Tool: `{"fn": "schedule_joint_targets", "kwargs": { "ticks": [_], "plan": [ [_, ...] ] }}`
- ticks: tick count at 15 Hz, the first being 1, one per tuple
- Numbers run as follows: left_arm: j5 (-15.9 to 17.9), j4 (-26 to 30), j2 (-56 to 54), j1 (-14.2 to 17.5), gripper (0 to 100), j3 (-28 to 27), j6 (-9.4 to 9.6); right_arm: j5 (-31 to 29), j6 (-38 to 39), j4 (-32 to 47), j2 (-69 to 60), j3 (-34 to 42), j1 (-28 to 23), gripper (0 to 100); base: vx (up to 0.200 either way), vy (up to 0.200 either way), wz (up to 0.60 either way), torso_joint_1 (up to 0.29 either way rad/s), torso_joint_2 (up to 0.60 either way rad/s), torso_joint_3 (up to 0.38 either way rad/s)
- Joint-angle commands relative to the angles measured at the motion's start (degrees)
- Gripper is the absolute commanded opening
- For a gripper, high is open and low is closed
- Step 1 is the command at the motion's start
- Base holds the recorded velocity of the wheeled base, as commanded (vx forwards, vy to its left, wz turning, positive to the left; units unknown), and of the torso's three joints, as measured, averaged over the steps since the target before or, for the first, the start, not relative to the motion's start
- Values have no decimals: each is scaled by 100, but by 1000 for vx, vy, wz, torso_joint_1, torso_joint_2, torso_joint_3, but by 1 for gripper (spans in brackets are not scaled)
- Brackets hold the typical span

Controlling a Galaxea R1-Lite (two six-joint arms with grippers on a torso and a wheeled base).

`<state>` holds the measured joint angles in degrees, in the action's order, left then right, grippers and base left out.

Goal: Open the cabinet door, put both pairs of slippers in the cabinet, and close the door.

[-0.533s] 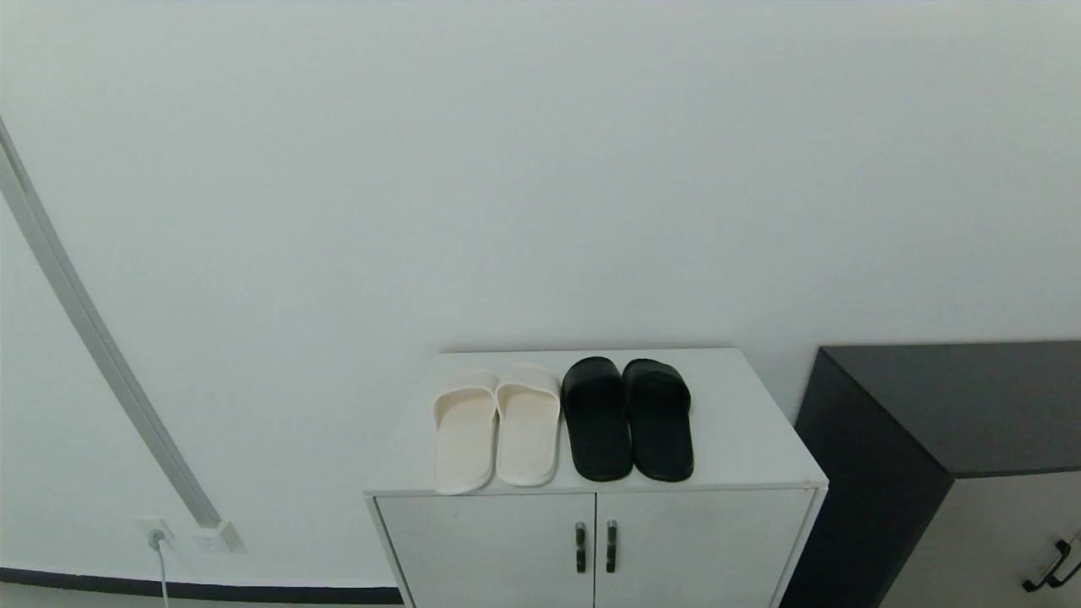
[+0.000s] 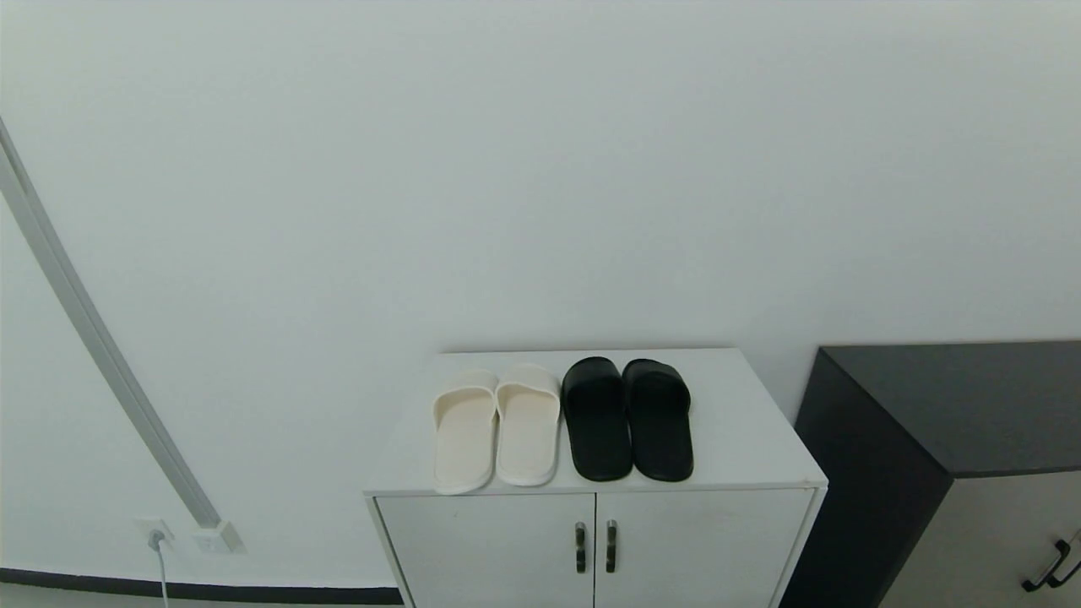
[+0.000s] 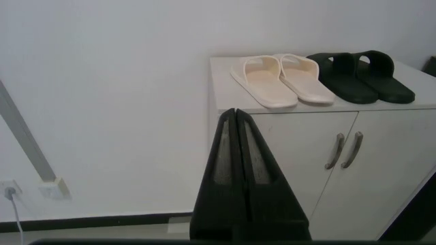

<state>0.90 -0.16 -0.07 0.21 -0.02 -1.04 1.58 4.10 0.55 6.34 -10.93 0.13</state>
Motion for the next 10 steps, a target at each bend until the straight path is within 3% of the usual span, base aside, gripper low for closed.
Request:
{"fn": "schedule_joint_targets", "kwargs": {
  "ticks": [1, 3, 5, 7, 9, 10],
  "plan": [
    [-2, -2, 7, 6, 0, 2, -2, 703, 65, 51, 1976, -576, 66, 100, 0, 0, 0, 0, 0, 0],
    [-2, -2, 7, 6, 0, 2, -2, 1010, 74, -556, 3084, -656, 206, 100, 0, 0, 0, 0, 0, 0],
    [-2, -2, 7, -3, 0, 2, -11, 914, 109, -1268, 4174, -990, 848, 100, 0, 0, 0, 0, 0, 0],
    [-2, -2, 7, -3, 0, -6, -2, 334, 302, -1400, 5079, -1526, 1700, 100, 0, 0, 0, 0, 0, 0],
    [-2, -2, 7, 6, 0, 2, -2, -624, 724, -1646, 5694, -1851, 2957, 100, 0, 0, 0, 0, 0, 0],
    [6, -2, 7, 6, 0, 2, -2, -809, 794, -1725, 5826, -1921, 3186, 100, 0, 0, 0, 0, 0, 0]
  ]
}}
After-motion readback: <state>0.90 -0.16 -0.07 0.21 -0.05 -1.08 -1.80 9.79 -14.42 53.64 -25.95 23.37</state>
